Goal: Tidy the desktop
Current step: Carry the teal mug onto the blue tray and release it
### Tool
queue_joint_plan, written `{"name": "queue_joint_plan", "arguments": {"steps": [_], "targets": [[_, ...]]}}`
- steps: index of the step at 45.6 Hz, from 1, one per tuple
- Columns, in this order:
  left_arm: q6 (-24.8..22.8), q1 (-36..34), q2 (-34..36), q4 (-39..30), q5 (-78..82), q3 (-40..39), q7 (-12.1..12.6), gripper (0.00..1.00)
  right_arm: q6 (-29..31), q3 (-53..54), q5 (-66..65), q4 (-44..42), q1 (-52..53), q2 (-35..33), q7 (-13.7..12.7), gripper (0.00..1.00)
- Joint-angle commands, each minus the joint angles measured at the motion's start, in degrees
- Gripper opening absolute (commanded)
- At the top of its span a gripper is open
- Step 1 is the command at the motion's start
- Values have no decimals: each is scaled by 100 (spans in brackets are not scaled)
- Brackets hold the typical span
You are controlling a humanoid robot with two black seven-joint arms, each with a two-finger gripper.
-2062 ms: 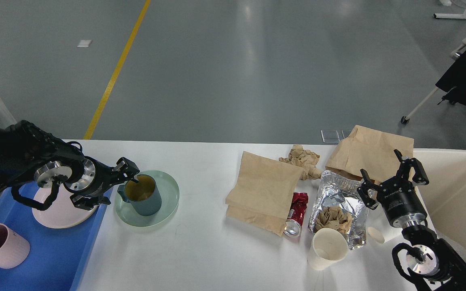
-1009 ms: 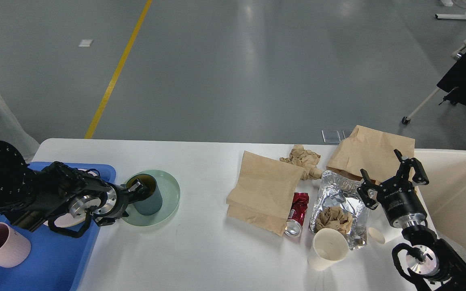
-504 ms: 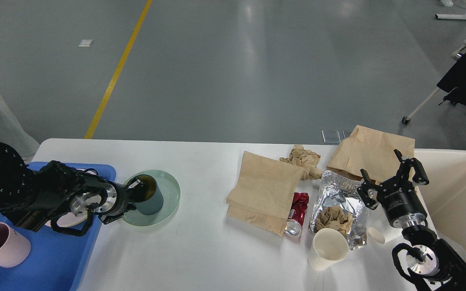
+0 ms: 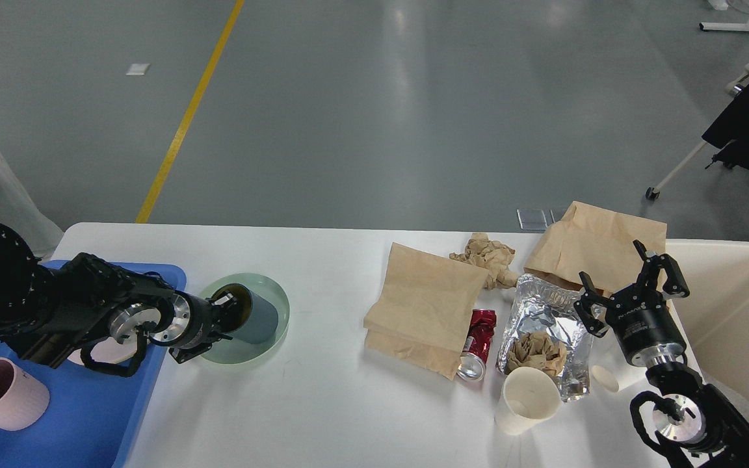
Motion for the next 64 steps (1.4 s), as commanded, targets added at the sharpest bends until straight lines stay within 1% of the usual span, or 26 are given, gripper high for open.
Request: {"name": "queue_joint_plan", "arguments": {"steps": [1, 7, 10, 15, 17, 22, 30, 33, 36, 39, 43, 45, 49, 54, 60, 64], "targets": [[-19, -452, 260, -501, 0, 177, 42, 0, 1, 0, -1, 0, 0, 0, 0, 100], [-37, -1182, 577, -1152, 61, 467, 103, 0, 1, 0, -1, 0, 0, 0, 0, 100], [-107, -1585, 718, -1477, 70, 669, 217, 0, 1, 0, -1, 0, 0, 0, 0, 100], [-493, -2429, 797, -1987, 289, 1108, 507, 0, 1, 0, -1, -9, 0, 0, 0, 100], [-677, -2772, 797, -2198, 474, 1276, 569, 0, 1, 0, -1, -9, 0, 0, 0, 100], [-977, -3502, 806, -2813, 966, 1443, 569, 0, -8, 0, -1, -9, 0, 0, 0, 100], [-1083, -4776, 744, -3999, 1731, 1654, 508, 0, 1, 0, -1, -9, 0, 0, 0, 100], [-1170, -5119, 744, -4307, 1942, 1724, 490, 0, 1, 0, -1, -9, 0, 0, 0, 100], [-1354, -5243, 788, -4448, 2196, 1742, 499, 0, 1, 0, -1, -9, 0, 0, 0, 100], [-1487, -5243, 832, -4458, 2434, 1838, 473, 0, 1, 0, -1, -9, 0, 0, 0, 100], [-1425, -5086, 972, -4423, 2741, 1997, 411, 0, 1, 0, -1, -9, 0, 0, 0, 100], [-1382, -4849, 1183, -4379, 2996, 2023, 341, 0, 1, 0, -1, -9, 0, 0, 0, 100], [-970, -4243, 1692, -4168, 3646, 1997, 227, 0, 1, 0, -1, -9, 0, 0, 0, 100], [-407, -3452, 2238, -3948, 4376, 1936, 182, 0, 1, 0, -1, -9, 0, 0, 0, 100], [156, -2432, 2528, -3456, 4807, 1629, 147, 0, 1, 0, -1, -9, 0, 0, 0, 100], [359, -1878, 2651, -3114, 4834, 1330, -11, 0, 1, 0, -1, -9, 0, 0, 0, 100]]}}
